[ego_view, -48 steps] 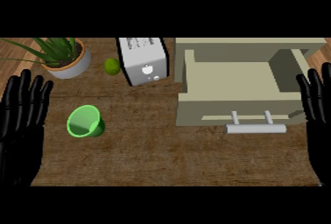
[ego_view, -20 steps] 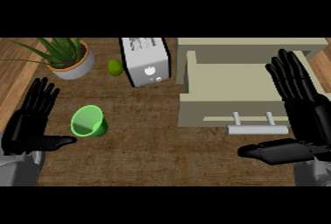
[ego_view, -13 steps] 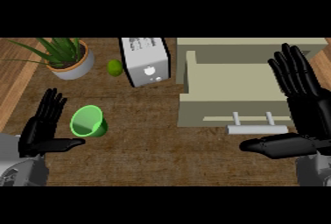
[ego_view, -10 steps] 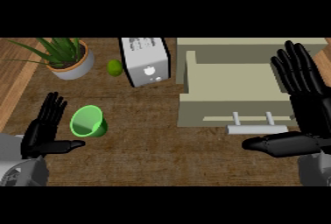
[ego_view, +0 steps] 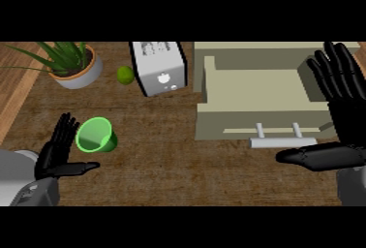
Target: Pick up the cup, place it into the drawer and close the drawer
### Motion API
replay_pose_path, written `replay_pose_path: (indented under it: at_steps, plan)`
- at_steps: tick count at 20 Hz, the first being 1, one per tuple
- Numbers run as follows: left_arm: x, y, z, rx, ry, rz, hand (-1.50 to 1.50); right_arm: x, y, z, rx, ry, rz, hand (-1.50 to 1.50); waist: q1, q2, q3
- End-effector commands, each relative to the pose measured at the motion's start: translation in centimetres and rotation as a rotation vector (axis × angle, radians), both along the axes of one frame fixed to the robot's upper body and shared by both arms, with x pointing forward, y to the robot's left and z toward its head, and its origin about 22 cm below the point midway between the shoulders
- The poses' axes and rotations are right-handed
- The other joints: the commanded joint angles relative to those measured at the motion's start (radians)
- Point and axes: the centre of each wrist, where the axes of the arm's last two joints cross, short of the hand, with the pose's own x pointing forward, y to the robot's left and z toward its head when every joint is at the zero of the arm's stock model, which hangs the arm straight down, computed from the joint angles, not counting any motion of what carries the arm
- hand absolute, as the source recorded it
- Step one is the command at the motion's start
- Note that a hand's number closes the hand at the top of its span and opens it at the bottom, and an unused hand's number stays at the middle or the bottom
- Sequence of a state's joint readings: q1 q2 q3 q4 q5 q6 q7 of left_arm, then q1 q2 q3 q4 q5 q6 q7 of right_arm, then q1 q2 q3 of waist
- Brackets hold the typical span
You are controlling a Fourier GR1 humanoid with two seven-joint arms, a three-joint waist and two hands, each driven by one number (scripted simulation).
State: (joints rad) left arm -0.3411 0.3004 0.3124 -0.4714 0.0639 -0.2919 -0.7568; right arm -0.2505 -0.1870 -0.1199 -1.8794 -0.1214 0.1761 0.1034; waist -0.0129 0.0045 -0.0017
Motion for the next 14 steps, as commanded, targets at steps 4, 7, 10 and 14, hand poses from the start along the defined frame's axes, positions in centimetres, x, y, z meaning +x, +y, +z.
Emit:
replay_pose_path:
  at_steps: [4,7,10,14]
  plan:
    - [-0.4,-0.3,-1.6,-0.005,-0.044,0.030,-1.50,0.3,0.2,0.6,-0.027,0.014,0.012,-1.50,-0.012,0.004,-0.002]
    - [-0.3,-1.9,-2.3,-0.022,-0.059,0.031,-1.50,-0.5,2.0,-0.6,-0.004,0.004,0.031,-1.50,-0.016,0.006,-0.003]
    - [-0.9,-0.1,-1.9,-0.021,-0.051,0.012,-1.50,1.3,1.1,-0.5,0.012,-0.001,0.021,-1.50,-0.014,0.009,-0.003]
    - [0.3,-1.7,-1.9,-0.011,-0.065,0.012,-1.50,0.6,1.5,-0.4,0.004,-0.003,0.015,-1.50,-0.016,0.008,-0.003]
